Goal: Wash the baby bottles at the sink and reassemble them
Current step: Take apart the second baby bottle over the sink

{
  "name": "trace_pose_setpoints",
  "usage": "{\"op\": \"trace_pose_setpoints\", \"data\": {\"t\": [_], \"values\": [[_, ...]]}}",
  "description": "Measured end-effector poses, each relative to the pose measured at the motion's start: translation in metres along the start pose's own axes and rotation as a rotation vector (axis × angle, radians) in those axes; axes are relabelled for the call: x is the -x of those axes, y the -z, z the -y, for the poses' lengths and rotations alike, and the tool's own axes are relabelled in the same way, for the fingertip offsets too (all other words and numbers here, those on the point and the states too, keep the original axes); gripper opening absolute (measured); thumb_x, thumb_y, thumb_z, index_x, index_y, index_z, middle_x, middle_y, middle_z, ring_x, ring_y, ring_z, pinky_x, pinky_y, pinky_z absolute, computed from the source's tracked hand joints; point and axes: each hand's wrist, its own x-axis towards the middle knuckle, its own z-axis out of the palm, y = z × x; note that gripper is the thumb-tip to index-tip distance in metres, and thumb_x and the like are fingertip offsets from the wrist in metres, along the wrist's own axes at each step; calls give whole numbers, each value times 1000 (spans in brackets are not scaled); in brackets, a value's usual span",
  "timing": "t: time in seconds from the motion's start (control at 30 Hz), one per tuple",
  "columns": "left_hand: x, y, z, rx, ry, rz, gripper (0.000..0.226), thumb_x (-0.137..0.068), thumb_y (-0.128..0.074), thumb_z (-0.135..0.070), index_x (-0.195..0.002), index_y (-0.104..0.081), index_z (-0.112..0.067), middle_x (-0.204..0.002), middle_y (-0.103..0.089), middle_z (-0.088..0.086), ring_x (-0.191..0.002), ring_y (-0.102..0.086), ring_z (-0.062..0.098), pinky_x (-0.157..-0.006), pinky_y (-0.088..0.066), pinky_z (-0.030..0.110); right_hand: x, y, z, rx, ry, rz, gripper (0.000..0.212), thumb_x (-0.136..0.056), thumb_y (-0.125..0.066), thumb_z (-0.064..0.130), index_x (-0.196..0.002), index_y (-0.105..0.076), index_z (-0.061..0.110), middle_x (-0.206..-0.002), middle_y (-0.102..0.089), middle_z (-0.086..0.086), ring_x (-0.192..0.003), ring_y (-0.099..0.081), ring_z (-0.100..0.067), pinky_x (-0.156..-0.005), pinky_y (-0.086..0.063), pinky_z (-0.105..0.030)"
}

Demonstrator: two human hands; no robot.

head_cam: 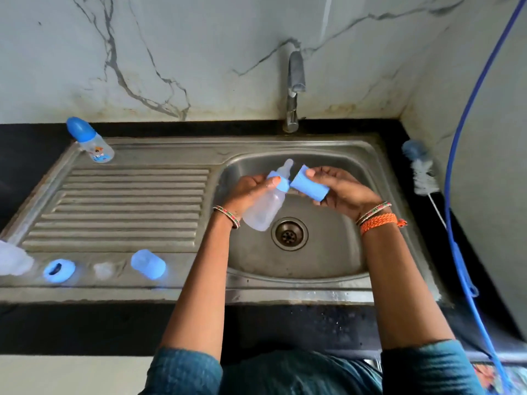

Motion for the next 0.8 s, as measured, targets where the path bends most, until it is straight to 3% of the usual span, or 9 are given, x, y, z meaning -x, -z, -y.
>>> {"op": "trace_pose_setpoints", "data": {"t": [0.1, 0.2, 0.3, 0.4, 0.5, 0.57, 0.7, 0.77, 0.8], "values": [[-11, -1, 12, 114, 89, -217, 18, -88, -64, -34, -78, -73, -23, -82, -68, 3, -81, -59, 23, -80, -43, 37, -13, 19, -20, -4, 59, -167, 36, -72, -76, 24, -101, -55, 23, -85, -66, 5, -75, -60, -10, -63, -43, -26], [-21, -2, 31, 41, 182, -306, 23, -64, -73, -54, -61, -71, -31, -70, -67, -8, -76, -61, 19, -78, -47, 35, -30, 34, -52, 416, 40, -297, 60, -82, -73, 15, -131, -40, 29, -96, -56, -6, -80, -57, -21, -61, -50, -32], [-27, -9, 58, -52, 229, -173, 26, -61, -72, -55, -69, -71, -31, -77, -68, -7, -79, -61, 18, -76, -48, 31, -43, 48, -97, 1023, -44, -226, 64, -77, -75, 15, -132, -42, 13, -117, -52, -20, -102, -56, -36, -85, -46, -35], [-27, -19, 76, -104, 253, -96, 14, -75, -76, -40, -77, -70, -28, -72, -70, -13, -66, -63, 6, -65, -48, 21, -44, 56, -131, 1229, -258, -73, 71, -75, -74, 11, -133, -34, 7, -126, -41, -24, -105, -55, -44, -87, -47, -40], [-27, -26, 83, -73, 264, -116, 8, -82, -72, -33, -81, -68, -25, -66, -68, -17, -59, -60, -1, -53, -45, 11, -42, 60, -149, 1418, -308, 39, 69, -82, -68, 18, -137, -29, 7, -130, -39, -21, -112, -53, -42, -89, -47, -43], [-28, -28, 81, -70, 275, -104, 10, -83, -71, -33, -82, -68, -23, -68, -66, -13, -61, -59, 2, -54, -45, 12, -41, 62, -154, 1469, -322, 54, 67, -84, -65, 24, -138, -29, 8, -131, -41, -20, -116, -49, -40, -92, -46, -44], [-29, -28, 73, -64, 236, -80, 11, -84, -70, -30, -86, -67, -20, -79, -65, -4, -71, -58, 9, -61, -45, 16, -40, 60, -142, 1527, -404, 84, 86, -77, -73, 38, -145, -26, 14, -138, -38, -15, -127, -38, -37, -100, -41, -43], [-29, -28, 66, -55, 166, -148, 16, -86, -68, -22, -99, -63, -15, -84, -66, 0, -73, -60, 9, -59, -46, 11, -43, 48, -116, 1259, -287, -115, 69, -76, -72, 38, -135, -43, 17, -129, -48, -14, -117, -48, -31, -91, -45, -36], [-29, -29, 61, -47, 128, -177, 26, -87, -66, -16, -111, -58, -9, -85, -65, 3, -70, -62, 6, -58, -46, 9, -43, 38, -98, 947, -221, -230, 51, -76, -70, 36, -121, -54, 19, -117, -58, -12, -100, -59, -25, -78, -48, -31]]}}
